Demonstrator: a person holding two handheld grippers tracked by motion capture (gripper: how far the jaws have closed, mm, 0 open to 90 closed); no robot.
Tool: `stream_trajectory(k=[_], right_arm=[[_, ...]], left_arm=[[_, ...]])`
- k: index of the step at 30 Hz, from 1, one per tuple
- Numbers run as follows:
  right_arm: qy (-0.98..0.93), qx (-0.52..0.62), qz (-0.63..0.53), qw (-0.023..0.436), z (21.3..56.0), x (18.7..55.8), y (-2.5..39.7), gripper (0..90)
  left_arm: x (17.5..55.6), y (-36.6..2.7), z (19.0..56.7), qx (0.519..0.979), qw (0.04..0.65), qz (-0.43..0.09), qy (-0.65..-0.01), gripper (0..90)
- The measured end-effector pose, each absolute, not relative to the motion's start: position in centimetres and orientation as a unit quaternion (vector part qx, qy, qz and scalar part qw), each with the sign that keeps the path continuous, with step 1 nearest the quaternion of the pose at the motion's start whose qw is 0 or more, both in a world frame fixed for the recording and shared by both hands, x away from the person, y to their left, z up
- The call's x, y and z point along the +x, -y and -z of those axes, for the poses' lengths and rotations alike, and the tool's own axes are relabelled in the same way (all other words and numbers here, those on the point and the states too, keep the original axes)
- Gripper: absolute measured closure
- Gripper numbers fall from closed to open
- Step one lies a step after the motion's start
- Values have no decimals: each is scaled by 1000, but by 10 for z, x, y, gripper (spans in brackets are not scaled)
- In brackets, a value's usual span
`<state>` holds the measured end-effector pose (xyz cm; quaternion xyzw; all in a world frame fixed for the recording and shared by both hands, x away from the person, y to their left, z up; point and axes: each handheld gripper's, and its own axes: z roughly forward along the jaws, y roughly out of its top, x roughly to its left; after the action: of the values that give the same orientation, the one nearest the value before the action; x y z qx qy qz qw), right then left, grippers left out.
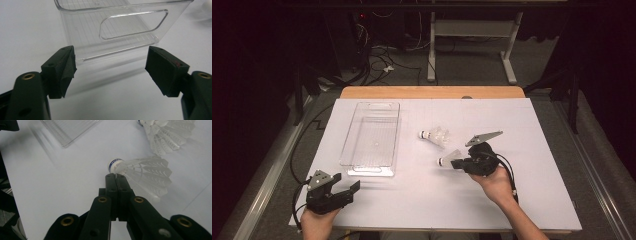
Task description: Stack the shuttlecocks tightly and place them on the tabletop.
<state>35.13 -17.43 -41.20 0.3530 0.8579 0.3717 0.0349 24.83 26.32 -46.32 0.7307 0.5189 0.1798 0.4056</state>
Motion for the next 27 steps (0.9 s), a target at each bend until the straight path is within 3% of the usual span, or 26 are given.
stream_trajectory(k=[27], right_arm=[[-841, 386, -376, 56, 402, 362, 199, 900]], left_arm=[[249, -264, 463, 725, 416, -178, -519, 256]])
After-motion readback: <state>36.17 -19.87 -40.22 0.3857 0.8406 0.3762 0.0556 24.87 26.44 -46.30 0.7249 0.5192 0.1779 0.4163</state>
